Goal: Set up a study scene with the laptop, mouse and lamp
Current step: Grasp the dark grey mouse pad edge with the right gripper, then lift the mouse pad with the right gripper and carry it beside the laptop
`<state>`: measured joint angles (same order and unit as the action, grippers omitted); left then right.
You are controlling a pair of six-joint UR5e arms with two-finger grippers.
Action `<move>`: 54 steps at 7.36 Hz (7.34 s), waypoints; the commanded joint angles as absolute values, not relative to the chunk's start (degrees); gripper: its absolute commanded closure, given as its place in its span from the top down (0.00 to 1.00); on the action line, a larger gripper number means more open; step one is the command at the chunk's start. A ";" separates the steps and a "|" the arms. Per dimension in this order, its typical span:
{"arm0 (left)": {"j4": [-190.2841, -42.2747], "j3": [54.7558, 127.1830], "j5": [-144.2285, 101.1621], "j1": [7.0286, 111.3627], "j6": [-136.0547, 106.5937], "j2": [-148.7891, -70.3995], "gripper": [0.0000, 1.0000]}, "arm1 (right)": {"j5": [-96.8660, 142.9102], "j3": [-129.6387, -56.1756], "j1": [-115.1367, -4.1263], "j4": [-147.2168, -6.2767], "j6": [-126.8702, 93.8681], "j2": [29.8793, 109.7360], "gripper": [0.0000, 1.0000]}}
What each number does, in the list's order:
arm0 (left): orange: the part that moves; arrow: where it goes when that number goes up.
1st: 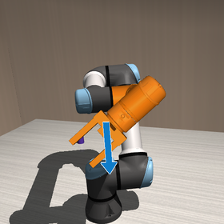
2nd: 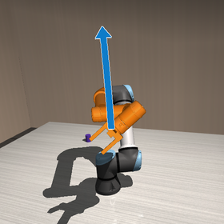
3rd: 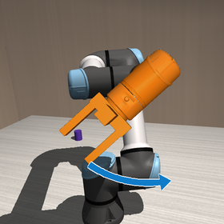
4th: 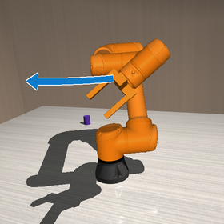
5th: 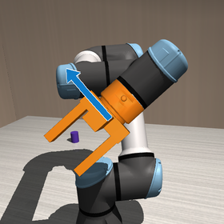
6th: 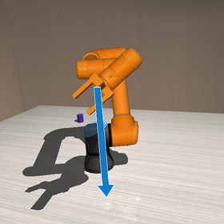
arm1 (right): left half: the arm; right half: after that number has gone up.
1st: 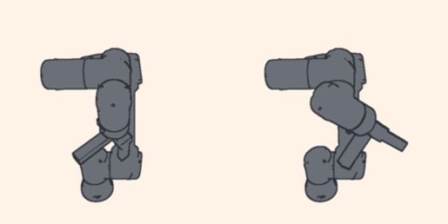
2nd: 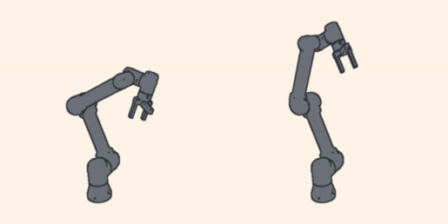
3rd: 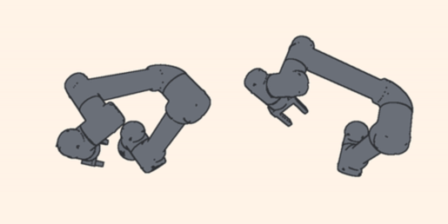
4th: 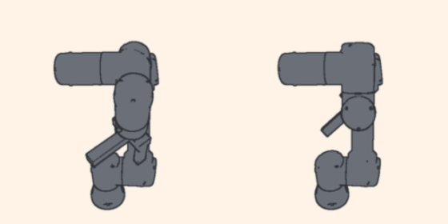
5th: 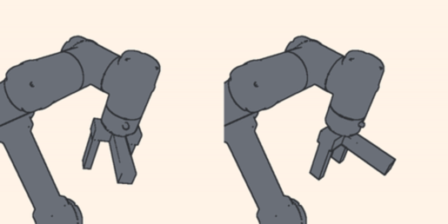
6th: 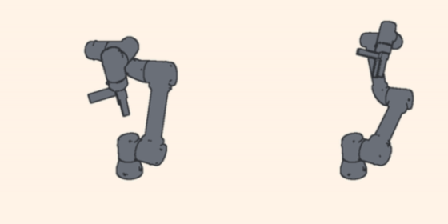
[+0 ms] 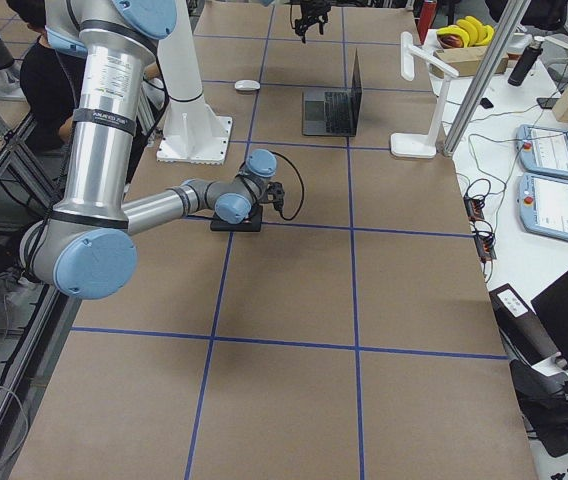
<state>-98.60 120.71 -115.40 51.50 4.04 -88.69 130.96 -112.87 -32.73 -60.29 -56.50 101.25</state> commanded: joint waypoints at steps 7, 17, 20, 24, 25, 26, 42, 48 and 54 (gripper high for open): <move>-98.61 120.23 -115.40 51.50 4.13 -88.68 1.00 | 130.96 -110.74 -32.61 -61.87 -56.43 99.49 0.56; -98.61 120.32 -115.40 51.59 4.13 -88.59 1.00 | 131.04 -110.39 -32.34 -64.07 -56.34 98.96 0.44; -98.61 120.32 -115.40 51.59 4.13 -88.68 1.00 | 131.04 -110.04 -32.43 -64.07 -56.25 98.96 0.44; -98.61 120.32 -115.40 51.59 4.04 -88.68 1.00 | 130.96 -110.21 -32.43 -66.09 -56.34 98.88 0.45; -98.61 120.32 -115.40 51.59 4.04 -88.68 1.00 | 130.96 -110.21 -32.43 -66.18 -56.34 98.88 0.44; -98.61 120.32 -115.40 51.59 4.04 -88.68 1.00 | 131.04 -110.21 -32.43 -66.18 -56.25 98.88 0.28; -98.61 120.41 -116.72 52.12 3.96 -87.98 1.00 | 136.07 -116.72 -51.59 -105.27 -48.21 65.54 0.10; -98.61 120.06 -116.72 52.21 3.17 -87.54 1.00 | 130.87 -96.09 -49.66 -113.29 -40.52 44.41 0.10; -98.61 118.83 -116.72 52.12 3.16 -87.54 1.00 | 132.54 -89.30 -49.13 -114.08 -41.83 39.55 0.11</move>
<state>-98.65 118.92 -116.72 52.12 3.17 -87.58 132.10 -89.58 -49.15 -114.07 -41.53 39.72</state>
